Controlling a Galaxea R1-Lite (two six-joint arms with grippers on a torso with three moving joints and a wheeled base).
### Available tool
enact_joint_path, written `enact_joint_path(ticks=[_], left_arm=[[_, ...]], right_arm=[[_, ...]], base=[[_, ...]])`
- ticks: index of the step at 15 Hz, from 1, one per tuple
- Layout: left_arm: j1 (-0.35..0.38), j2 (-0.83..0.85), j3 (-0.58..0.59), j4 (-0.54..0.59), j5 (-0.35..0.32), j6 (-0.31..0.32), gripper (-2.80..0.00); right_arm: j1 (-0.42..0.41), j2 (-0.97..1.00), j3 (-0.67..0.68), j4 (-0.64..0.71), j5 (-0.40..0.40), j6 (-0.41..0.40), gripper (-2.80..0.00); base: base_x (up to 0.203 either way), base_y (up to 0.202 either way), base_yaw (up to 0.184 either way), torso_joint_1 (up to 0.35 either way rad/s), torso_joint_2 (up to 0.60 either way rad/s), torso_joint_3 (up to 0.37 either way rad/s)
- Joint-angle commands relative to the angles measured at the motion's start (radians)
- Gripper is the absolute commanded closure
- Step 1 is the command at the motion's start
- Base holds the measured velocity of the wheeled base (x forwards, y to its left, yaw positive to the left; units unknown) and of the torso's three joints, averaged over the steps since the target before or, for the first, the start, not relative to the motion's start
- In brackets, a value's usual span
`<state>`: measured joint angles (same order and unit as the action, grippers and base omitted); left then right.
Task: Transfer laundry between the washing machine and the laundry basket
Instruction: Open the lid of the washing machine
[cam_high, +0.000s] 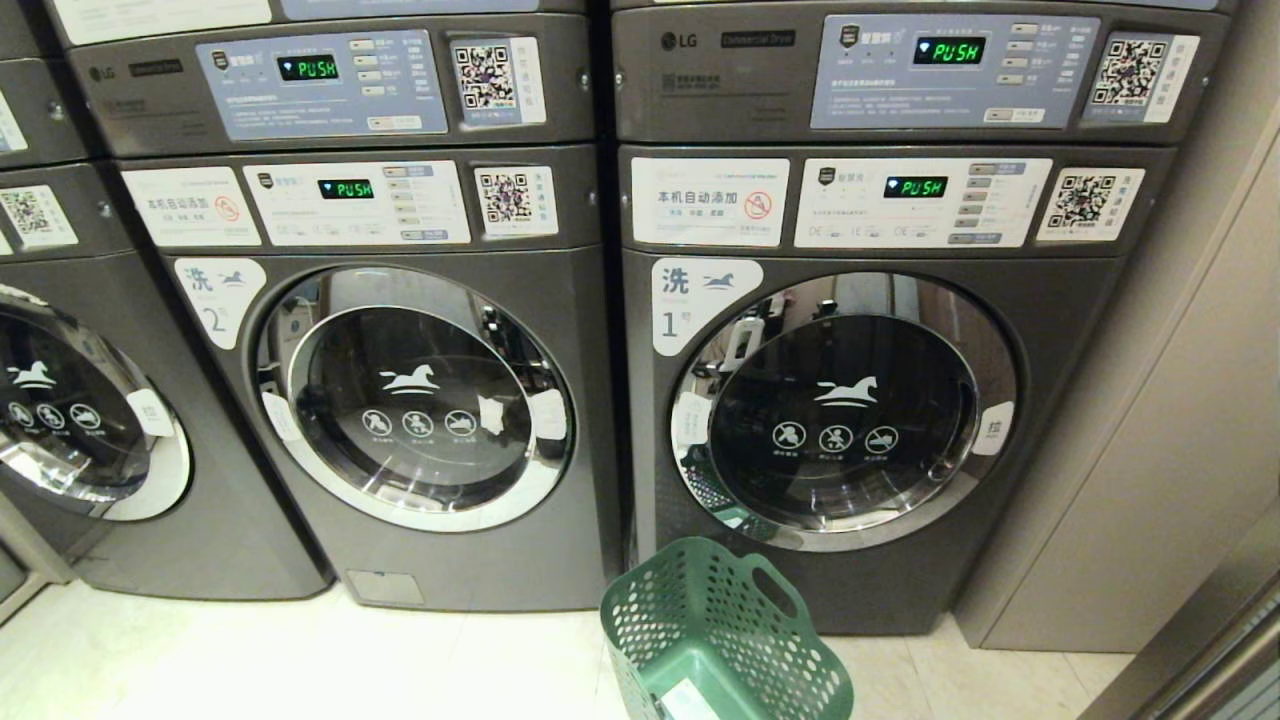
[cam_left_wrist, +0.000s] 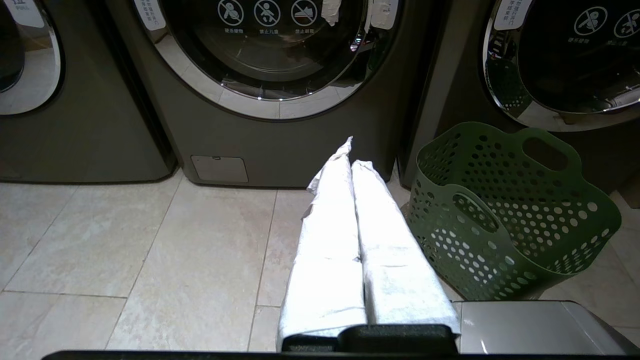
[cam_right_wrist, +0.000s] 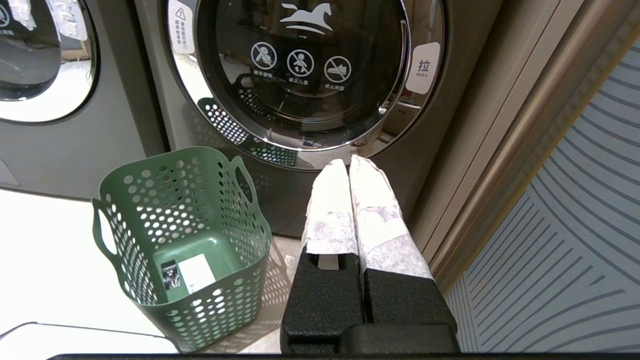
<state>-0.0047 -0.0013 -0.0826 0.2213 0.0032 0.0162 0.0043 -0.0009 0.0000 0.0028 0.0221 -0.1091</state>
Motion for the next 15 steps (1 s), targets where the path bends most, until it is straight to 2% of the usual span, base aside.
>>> enact_joint_path(ticks=[1, 2, 5, 6, 8, 10, 12, 15], left_arm=[[0.000, -0.001, -0.002, -0.005, -0.014, 0.020, 0.00], [0.000, -0.001, -0.014, -0.010, -0.027, 0.036, 0.00], [0.000, 0.044, -0.213, -0.011, -0.203, 0.091, 0.00], [-0.001, 0.110, -0.287, -0.012, -0.231, 0.091, 0.00], [-0.004, 0.325, -0.467, -0.012, -0.265, 0.044, 0.00], [-0.006, 0.550, -0.584, -0.013, -0.299, -0.022, 0.00], [-0.006, 0.722, -0.583, -0.025, -0.332, -0.061, 0.00], [0.001, 0.971, -0.514, -0.131, -0.313, -0.045, 0.00]], right_arm=[[0.000, -0.001, 0.000, 0.000, -0.001, 0.002, 0.00], [0.000, -0.001, 0.000, 0.000, -0.001, 0.005, 0.00], [0.000, -0.001, 0.000, -0.001, 0.001, 0.011, 0.00], [0.000, -0.001, 0.000, -0.001, 0.001, 0.011, 0.00], [0.000, -0.001, 0.000, -0.001, 0.001, 0.011, 0.00], [0.000, -0.001, 0.000, -0.001, 0.001, 0.011, 0.00], [0.000, -0.001, 0.000, -0.001, 0.001, 0.011, 0.00], [0.000, -0.001, 0.000, -0.001, 0.001, 0.011, 0.00]], base=[[0.000, 0.000, 0.000, 0.000, 0.00, 0.000], [0.000, 0.000, 0.000, 0.000, 0.00, 0.000], [0.000, 0.000, 0.000, 0.000, 0.00, 0.000], [0.000, 0.000, 0.000, 0.000, 0.00, 0.000], [0.000, 0.000, 0.000, 0.000, 0.00, 0.000], [0.000, 0.000, 0.000, 0.000, 0.00, 0.000], [0.000, 0.000, 0.000, 0.000, 0.00, 0.000], [0.000, 0.000, 0.000, 0.000, 0.00, 0.000]])
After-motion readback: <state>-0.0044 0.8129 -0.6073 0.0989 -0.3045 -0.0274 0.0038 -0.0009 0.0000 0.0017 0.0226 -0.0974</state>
